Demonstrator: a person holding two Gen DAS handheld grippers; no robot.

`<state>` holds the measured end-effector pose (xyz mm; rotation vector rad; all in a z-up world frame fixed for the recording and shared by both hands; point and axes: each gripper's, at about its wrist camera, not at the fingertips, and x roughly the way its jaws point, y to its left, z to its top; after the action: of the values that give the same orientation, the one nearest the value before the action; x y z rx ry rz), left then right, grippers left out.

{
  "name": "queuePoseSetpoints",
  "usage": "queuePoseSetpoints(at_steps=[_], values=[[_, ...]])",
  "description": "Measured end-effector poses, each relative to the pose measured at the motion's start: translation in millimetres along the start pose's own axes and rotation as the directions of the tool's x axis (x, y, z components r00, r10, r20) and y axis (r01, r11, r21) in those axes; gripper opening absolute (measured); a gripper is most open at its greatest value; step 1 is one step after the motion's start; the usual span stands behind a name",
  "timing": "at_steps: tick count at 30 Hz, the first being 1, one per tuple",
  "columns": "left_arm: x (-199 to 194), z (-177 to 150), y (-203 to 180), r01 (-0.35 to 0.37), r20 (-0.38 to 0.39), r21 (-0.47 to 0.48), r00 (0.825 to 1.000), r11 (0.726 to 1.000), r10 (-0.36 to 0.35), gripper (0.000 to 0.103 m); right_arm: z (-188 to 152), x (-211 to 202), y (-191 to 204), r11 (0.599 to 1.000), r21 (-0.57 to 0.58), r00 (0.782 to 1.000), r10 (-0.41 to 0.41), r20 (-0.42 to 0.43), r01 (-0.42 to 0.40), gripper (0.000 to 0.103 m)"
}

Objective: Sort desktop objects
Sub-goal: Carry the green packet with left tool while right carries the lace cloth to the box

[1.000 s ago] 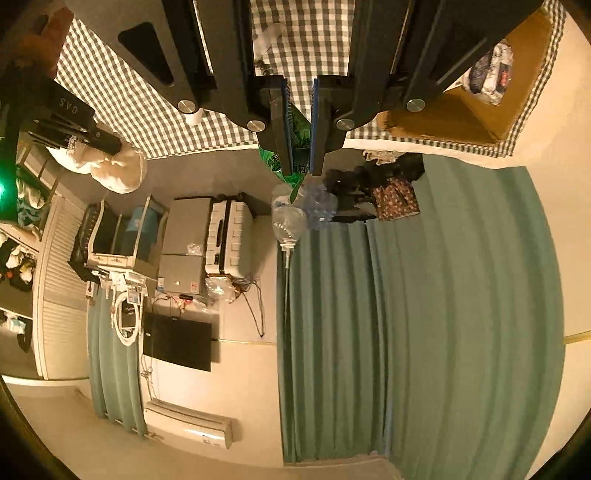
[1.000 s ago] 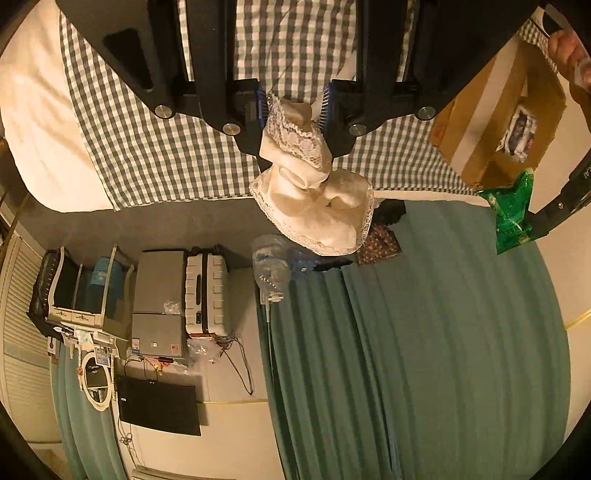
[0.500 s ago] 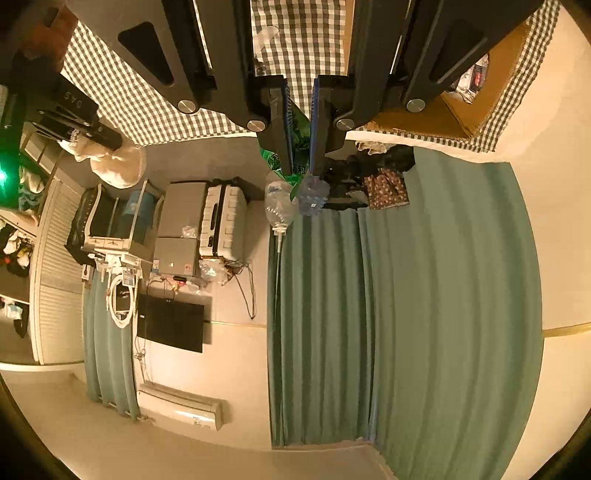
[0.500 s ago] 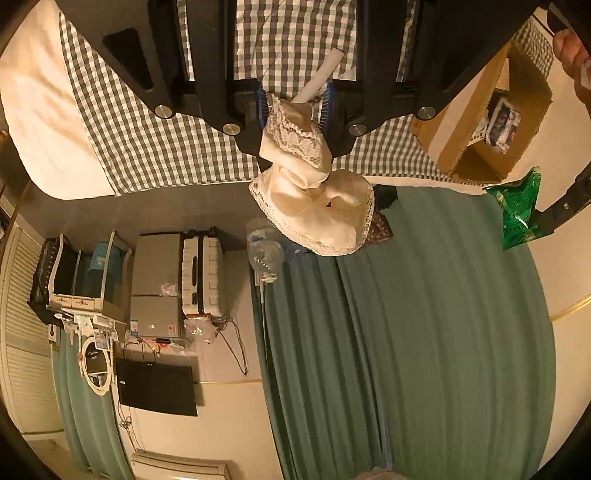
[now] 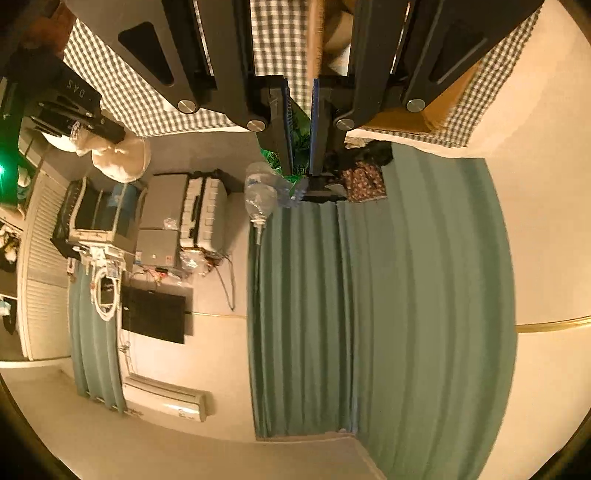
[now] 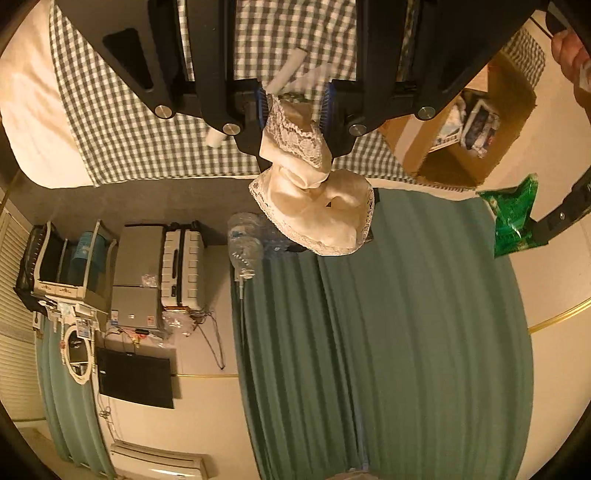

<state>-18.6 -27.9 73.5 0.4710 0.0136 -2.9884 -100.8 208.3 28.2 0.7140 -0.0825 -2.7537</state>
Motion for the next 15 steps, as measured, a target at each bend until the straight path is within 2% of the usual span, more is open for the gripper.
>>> queuePoseSetpoints(at_steps=[9, 15], values=[[1, -2, 39, -0.080, -0.018, -0.012, 0.997, 0.997, 0.079, 0.008, -2, 9, 44, 0.998, -0.030, 0.998, 0.055, -0.010, -0.056, 0.022], [1, -2, 48, -0.114, -0.019, 0.044, 0.993, 0.993, 0.114, 0.008, 0, 13, 76, 0.994, -0.050, 0.995, 0.096, -0.014, -0.097, 0.022]])
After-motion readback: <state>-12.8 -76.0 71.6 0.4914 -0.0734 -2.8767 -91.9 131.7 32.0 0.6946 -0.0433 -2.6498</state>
